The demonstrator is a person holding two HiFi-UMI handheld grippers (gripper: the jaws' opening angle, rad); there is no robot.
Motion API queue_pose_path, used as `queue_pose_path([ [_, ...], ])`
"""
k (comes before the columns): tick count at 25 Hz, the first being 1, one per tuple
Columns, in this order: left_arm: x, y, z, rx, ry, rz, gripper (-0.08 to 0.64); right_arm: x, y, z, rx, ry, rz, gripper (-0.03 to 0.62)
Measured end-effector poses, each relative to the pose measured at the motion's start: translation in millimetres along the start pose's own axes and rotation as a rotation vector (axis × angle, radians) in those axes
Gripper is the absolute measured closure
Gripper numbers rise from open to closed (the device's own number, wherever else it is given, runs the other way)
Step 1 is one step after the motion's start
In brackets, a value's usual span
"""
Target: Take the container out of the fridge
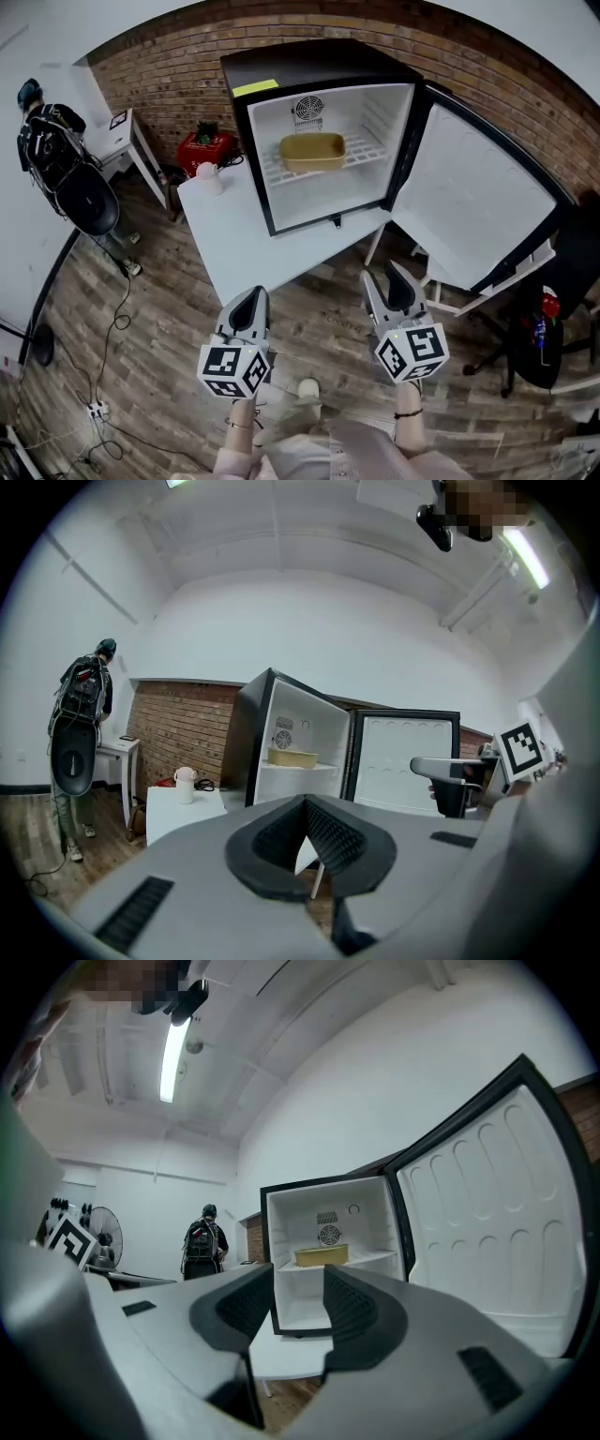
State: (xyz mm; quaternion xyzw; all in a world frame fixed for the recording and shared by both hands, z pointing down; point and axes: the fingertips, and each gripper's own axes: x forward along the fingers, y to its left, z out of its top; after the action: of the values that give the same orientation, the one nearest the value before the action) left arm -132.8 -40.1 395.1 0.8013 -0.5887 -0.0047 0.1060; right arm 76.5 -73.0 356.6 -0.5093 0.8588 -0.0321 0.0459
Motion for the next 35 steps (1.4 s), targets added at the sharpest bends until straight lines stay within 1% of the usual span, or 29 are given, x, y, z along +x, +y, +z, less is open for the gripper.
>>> queue_pose_path([
  [6,34.0,20.3,8.6,-0.006,-0.009,-0.021,0.566,31.2,-5.3,-0.1,-0.03,-0.005,-0.015,0.423],
  [9,50.1,20.3,12.5,0.0,-0.012,-0.049,0.566,39.4,-10.7,0.0,-0.04,-0.009,-0.031,0.423],
  [12,63.5,17.8,9.7,0.003,0.004,-0.078,0.566,44.9,-18.8,-4.2,-0.034,-0.001,-0.049,0.423],
  [16,79.1,17.3,10.4,0.002,0.008,-0.096,0.566,52.2,-29.2,-7.3,-0.024,0.002,-0.066,0.423],
  [21,98.1,18.8,8.1,-0.007,0.023,-0.107,0.566,65.2,-36.4,-11.7,-0.006,-0.003,-0.056,0.423],
  [25,122.1,24.7,16.9,-0.008,0.016,-0.105,0.566,89.8,-48.3,-9.0,-0.021,0.003,-0.042,0.423],
  [28,142.9,26.7,20.0,-0.011,0.021,-0.108,0.566,113.7,-57.0,-3.2,-0.055,0.007,-0.024,0.423],
  [32,170.9,31.6,29.1,-0.004,0.015,-0.11,0.566,148.4,-65.2,2.9,-0.133,0.014,0.001,0.423],
  [35,189.9,36.7,34.4,-0.007,0.009,-0.102,0.566,171.2,-68.1,5.2,-0.171,0.024,0.037,0.423],
])
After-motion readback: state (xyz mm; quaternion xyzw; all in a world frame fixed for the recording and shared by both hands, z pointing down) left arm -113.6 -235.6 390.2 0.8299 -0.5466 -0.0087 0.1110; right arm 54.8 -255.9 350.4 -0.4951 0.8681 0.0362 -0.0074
